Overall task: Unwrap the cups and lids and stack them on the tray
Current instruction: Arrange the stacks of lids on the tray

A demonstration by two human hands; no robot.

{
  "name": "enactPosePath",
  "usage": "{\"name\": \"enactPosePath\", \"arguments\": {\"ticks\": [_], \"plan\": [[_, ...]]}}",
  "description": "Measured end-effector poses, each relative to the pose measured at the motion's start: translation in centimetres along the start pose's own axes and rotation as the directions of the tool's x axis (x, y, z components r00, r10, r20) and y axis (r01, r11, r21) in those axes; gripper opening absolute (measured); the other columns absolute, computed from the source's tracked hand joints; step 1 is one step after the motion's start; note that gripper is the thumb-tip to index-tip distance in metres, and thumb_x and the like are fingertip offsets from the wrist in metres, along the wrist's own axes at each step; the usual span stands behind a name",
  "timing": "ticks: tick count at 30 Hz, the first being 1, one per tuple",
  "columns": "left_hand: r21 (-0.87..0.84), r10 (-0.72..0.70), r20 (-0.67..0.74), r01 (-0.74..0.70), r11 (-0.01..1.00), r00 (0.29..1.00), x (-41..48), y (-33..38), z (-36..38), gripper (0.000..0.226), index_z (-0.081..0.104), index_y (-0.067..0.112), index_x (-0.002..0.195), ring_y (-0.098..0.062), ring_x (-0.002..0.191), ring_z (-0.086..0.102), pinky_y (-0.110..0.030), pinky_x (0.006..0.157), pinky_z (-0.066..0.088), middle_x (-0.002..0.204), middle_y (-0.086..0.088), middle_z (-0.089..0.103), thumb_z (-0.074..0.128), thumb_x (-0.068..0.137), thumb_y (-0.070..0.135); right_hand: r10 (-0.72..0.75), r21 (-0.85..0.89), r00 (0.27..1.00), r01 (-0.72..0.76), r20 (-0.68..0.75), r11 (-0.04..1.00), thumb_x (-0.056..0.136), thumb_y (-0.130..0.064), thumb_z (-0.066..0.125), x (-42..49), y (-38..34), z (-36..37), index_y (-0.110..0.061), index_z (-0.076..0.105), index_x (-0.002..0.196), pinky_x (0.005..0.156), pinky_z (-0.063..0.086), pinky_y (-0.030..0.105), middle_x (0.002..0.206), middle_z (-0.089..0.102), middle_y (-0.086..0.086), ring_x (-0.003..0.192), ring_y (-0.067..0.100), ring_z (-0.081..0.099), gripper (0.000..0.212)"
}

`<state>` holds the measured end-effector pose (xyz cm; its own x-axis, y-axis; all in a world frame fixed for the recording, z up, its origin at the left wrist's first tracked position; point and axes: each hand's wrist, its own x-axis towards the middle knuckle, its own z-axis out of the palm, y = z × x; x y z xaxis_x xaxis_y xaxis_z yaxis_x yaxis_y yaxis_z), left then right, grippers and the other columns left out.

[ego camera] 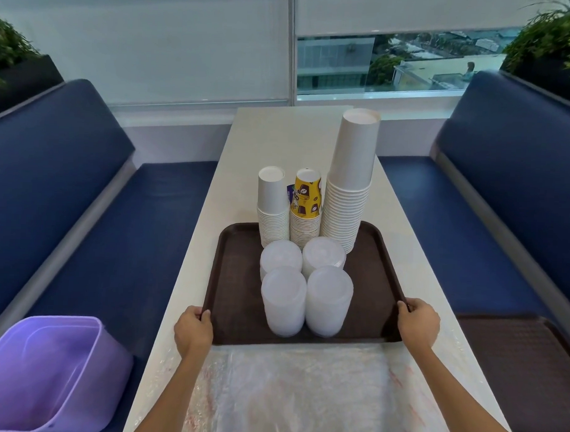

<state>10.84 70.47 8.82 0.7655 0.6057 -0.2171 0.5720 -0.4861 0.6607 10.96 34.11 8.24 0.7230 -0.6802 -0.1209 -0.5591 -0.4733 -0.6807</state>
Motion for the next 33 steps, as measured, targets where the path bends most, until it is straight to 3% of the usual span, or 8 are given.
{"name": "enactPosePath", "arguments": {"ticks": [9, 14, 16, 19, 24, 26, 30, 33], "plan": [[-0.005, 0.002, 0.002, -0.002, 1.000, 1.000, 0.3, 0.2, -0.2, 0.026, 0.060, -0.002, 0.114, -0.037, 0.101, 0.059, -0.042, 0.090, 0.048, 0.112, -0.020, 0.063, 0.054, 0.095, 0.016, 0.028, 0.019, 0.999, -0.027, -0.029, 0.999, 0.094, -0.014, 0.057, -0.2, -0.4, -0.3, 0.001, 0.063, 0.118, 0.091, 0.049, 0.045, 0.113, 0.064, 0.022, 0.101, 0.038, 0.060, 0.029], [-0.167, 0.150, -0.165, -0.177, 0.970, 0.975, -1.8, 2.3, -0.4, 0.031, 0.059, 0.004, 0.119, -0.027, 0.105, 0.053, -0.037, 0.089, 0.045, 0.120, -0.016, 0.055, 0.051, 0.097, 0.023, -0.172, 0.076, 0.973, 0.185, -0.156, 0.980, 0.095, -0.018, 0.054, -1.6, -1.7, -0.2, -0.004, 0.064, 0.113, 0.088, 0.044, 0.042, 0.111, 0.056, 0.021, 0.102, 0.034, 0.054, 0.025], [-0.343, 0.176, -0.048, -0.182, 0.921, 0.983, -3.2, 3.7, -0.1, 0.032, 0.057, 0.009, 0.120, -0.020, 0.106, 0.053, -0.030, 0.091, 0.043, 0.119, -0.006, 0.056, 0.047, 0.098, 0.030, -0.185, 0.214, 0.982, 0.188, -0.035, 0.959, 0.097, -0.024, 0.050, -2.7, -2.8, 0.0, -0.005, 0.065, 0.110, 0.085, 0.044, 0.035, 0.109, 0.060, 0.017, 0.094, 0.026, 0.057, 0.027], [-0.534, 0.043, 0.279, 0.118, 0.837, 0.959, -4.6, 5.9, 0.4, 0.050, 0.049, 0.015, 0.134, -0.026, 0.122, 0.049, -0.041, 0.102, 0.041, 0.133, -0.006, 0.052, 0.038, 0.098, 0.048, -0.106, 0.399, 0.960, -0.006, 0.259, 0.917, 0.094, -0.049, 0.047, -4.1, -4.8, 0.7, 0.003, 0.063, 0.105, 0.088, 0.047, 0.041, 0.101, 0.066, 0.020, 0.092, 0.030, 0.062, 0.055], [-0.517, 0.048, 0.550, 0.295, 0.804, 0.834, -6.9, 8.2, 0.5, 0.056, 0.040, 0.023, 0.142, -0.024, 0.130, 0.042, -0.042, 0.100, 0.037, 0.142, -0.001, 0.046, 0.032, 0.097, 0.055, -0.037, 0.480, 0.771, -0.356, 0.636, 0.802, 0.082, -0.073, 0.042, -5.7, -6.5, 1.2, -0.019, 0.060, 0.125, 0.104, 0.042, 0.047, 0.120, 0.065, 0.006, 0.112, 0.025, 0.058, 0.071], [-0.528, 0.089, 0.576, 0.287, 0.800, 0.813, -7.7, 8.7, 0.4, 0.048, 0.043, 0.025, 0.137, -0.019, 0.123, 0.045, -0.037, 0.096, 0.038, 0.134, 0.002, 0.050, 0.033, 0.098, 0.051, -0.086, 0.510, 0.733, -0.379, 0.675, 0.772, 0.071, -0.076, 0.048, -6.2, -6.6, 1.4, -0.023, 0.055, 0.132, 0.109, 0.038, 0.046, 0.129, 0.060, 0.000, 0.121, 0.021, 0.053, 0.081], [-0.544, 0.155, 0.579, 0.238, 0.805, 0.800, -8.4, 8.4, 0.8, 0.033, 0.041, 0.031, 0.122, -0.013, 0.111, 0.044, -0.035, 0.090, 0.039, 0.122, 0.009, 0.047, 0.039, 0.096, 0.050, -0.099, 0.540, 0.741, -0.385, 0.664, 0.748, 0.086, -0.059, 0.049, -6.8, -6.9, 1.3, -0.026, 0.052, 0.127, 0.110, 0.036, 0.045, 0.130, 0.057, 0.001, 0.121, 0.022, 0.052, 0.052], [-0.539, 0.165, 0.555, 0.201, 0.818, 0.815, -8.3, 8.0, 1.3, 0.036, 0.040, 0.031, 0.122, -0.013, 0.110, 0.045, -0.036, 0.093, 0.041, 0.115, 0.011, 0.048, 0.043, 0.094, 0.053, -0.077, 0.520, 0.744, -0.385, 0.664, 0.762, 0.088, -0.057, 0.050, -6.9, -7.0, 1.2, -0.024, 0.052, 0.127, 0.108, 0.039, 0.045, 0.126, 0.058, 0.000, 0.118, 0.022, 0.052, 0.051]]}}
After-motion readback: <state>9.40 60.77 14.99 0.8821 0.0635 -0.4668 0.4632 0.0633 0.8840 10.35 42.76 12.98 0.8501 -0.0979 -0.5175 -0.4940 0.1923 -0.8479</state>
